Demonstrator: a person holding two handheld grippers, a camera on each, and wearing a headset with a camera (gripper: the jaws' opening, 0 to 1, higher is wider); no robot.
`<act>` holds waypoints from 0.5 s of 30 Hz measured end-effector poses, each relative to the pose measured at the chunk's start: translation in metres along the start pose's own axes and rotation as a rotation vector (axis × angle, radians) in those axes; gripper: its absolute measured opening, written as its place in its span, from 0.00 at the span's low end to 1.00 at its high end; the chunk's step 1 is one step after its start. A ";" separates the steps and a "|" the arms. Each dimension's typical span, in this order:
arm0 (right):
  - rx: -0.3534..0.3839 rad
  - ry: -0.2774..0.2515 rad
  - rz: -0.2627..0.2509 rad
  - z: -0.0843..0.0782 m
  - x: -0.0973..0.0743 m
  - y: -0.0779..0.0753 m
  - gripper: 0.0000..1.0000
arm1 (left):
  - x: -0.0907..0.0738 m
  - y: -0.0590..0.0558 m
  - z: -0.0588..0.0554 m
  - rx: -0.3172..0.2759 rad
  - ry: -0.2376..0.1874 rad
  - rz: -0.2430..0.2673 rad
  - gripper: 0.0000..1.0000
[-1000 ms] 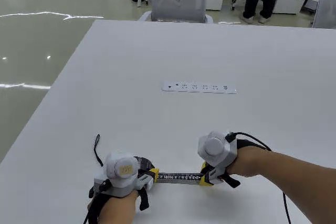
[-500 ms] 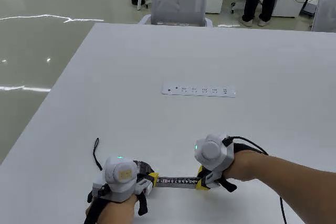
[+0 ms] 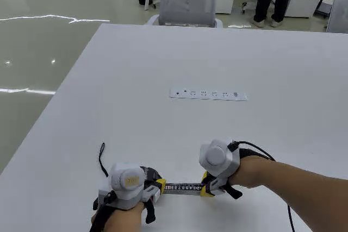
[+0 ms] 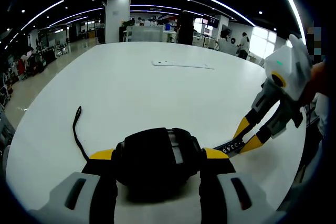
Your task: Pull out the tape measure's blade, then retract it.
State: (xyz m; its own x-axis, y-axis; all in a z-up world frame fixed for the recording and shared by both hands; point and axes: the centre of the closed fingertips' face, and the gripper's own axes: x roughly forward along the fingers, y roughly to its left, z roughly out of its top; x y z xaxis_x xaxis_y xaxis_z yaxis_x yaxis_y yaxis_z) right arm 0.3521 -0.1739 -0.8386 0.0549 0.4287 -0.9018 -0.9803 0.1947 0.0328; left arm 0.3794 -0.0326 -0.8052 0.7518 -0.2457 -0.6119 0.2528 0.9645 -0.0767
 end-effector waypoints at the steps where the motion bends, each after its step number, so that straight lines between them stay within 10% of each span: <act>1: 0.001 -0.001 0.000 0.000 0.000 0.000 0.14 | 0.000 0.000 0.000 0.000 0.000 0.000 0.60; 15: -0.001 -0.009 0.013 0.010 0.005 0.000 0.14 | 0.001 0.000 0.000 -0.002 -0.001 -0.001 0.60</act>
State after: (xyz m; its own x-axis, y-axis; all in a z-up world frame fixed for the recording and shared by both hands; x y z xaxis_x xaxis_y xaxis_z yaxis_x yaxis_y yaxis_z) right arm 0.3538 -0.1632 -0.8389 0.0442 0.4391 -0.8973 -0.9812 0.1881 0.0438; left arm 0.3799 -0.0329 -0.8054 0.7519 -0.2468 -0.6113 0.2522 0.9644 -0.0792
